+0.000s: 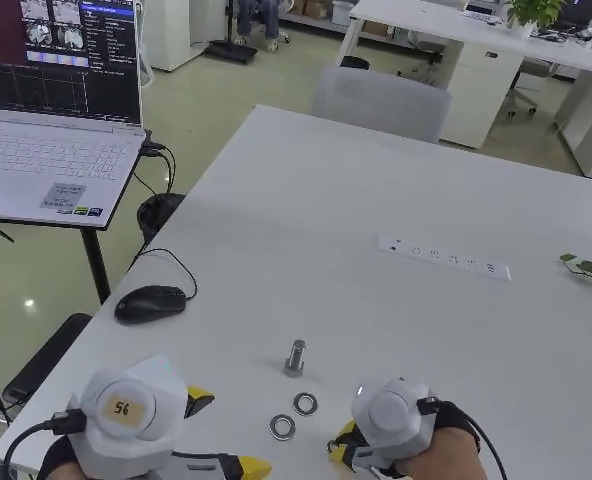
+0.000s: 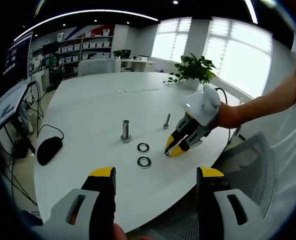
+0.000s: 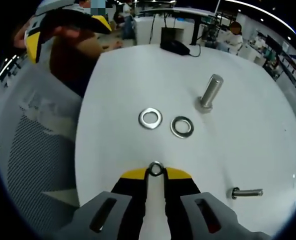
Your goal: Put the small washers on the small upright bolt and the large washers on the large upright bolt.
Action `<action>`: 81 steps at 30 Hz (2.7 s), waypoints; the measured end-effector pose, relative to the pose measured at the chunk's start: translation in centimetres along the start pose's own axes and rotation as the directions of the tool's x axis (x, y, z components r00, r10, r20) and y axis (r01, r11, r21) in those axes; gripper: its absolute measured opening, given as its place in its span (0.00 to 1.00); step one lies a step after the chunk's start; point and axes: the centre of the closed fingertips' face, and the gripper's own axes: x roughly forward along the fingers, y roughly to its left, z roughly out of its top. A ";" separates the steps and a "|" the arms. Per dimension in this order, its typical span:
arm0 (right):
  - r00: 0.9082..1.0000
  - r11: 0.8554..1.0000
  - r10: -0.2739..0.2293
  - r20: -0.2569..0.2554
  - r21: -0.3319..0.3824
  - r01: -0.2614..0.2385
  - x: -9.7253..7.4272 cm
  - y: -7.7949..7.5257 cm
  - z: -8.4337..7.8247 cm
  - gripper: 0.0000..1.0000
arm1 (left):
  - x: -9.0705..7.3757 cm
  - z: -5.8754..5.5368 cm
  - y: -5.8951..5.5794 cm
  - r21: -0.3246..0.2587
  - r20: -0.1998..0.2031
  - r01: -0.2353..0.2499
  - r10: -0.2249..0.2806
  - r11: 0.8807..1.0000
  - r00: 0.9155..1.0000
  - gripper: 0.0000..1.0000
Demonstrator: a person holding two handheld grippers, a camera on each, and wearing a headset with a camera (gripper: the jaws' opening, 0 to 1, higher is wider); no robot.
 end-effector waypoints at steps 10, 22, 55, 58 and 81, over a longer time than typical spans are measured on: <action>1.000 0.999 -0.015 -0.009 0.030 0.015 -0.3 -0.2 -0.3 0.14 | -0.2 -0.2 0.1 -0.010 0.005 -0.007 0.007 1.000 1.000 0.65; 0.998 0.991 -0.056 0.028 0.127 0.052 -2.0 -1.4 -1.4 0.14 | -0.1 -0.1 0.0 -0.007 0.006 -0.003 0.003 1.000 1.000 0.65; 0.971 0.959 -0.239 0.010 0.157 0.235 -9.7 -10.4 -2.4 0.14 | 0.0 0.2 0.1 0.001 -0.001 0.000 0.000 1.000 1.000 0.65; 0.976 0.966 -0.216 0.002 0.142 0.214 -9.7 -10.6 -2.2 0.14 | 0.0 0.2 0.0 0.001 -0.001 0.001 -0.001 1.000 1.000 0.65; 0.986 0.995 -0.098 -0.136 -0.029 0.095 -8.2 -10.8 -1.6 0.14 | 0.0 0.0 0.2 -0.012 0.000 -0.004 0.004 1.000 1.000 0.65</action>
